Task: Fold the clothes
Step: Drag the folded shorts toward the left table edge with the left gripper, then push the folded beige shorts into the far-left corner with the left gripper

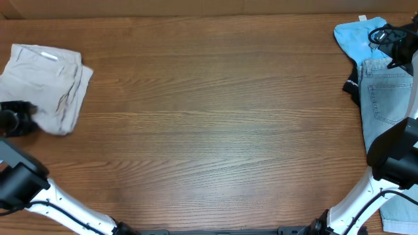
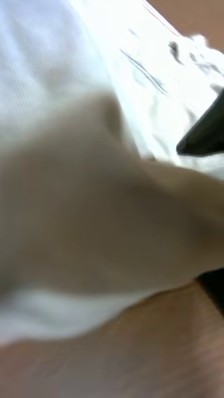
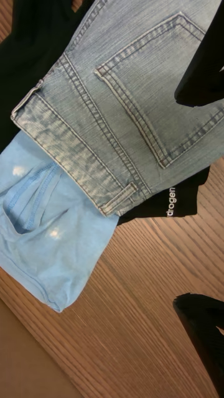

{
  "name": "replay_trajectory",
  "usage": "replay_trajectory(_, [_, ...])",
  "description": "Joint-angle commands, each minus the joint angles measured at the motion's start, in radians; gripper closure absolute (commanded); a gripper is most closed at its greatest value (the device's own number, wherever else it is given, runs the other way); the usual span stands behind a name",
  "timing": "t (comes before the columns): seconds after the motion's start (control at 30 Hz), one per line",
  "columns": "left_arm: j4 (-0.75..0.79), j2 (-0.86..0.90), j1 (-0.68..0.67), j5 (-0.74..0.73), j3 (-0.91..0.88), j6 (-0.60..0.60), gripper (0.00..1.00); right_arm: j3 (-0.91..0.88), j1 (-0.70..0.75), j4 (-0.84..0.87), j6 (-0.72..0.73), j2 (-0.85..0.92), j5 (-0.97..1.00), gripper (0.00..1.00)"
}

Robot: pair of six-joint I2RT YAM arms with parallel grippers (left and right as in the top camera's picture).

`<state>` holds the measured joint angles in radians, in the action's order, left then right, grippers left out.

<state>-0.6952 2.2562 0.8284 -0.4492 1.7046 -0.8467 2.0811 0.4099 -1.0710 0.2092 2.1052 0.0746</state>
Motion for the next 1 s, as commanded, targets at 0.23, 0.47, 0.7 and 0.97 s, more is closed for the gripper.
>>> replay_trajectory(0.23, [0.127, 0.008, -0.267, 0.222, 0.019, 0.068, 0.96, 0.016, -0.003, 0.003, 0.007, -0.01, -0.002, 0.0])
replay_trajectory(0.47, [0.232, 0.008, -0.346, 0.156, 0.019, 0.271, 0.96, 0.016, -0.003, 0.003, 0.007, -0.01, -0.002, 0.0])
replay_trajectory(0.7, [0.116, 0.011, -0.362, 0.232, 0.019, 0.536, 0.96, 0.016, -0.003, 0.002, 0.007, -0.01, -0.002, 0.0])
replay_trajectory(0.97, [0.139, 0.014, -0.321, 0.275, 0.018, 0.473, 0.96, 0.016, -0.003, 0.003, 0.007, -0.01, -0.002, 0.0])
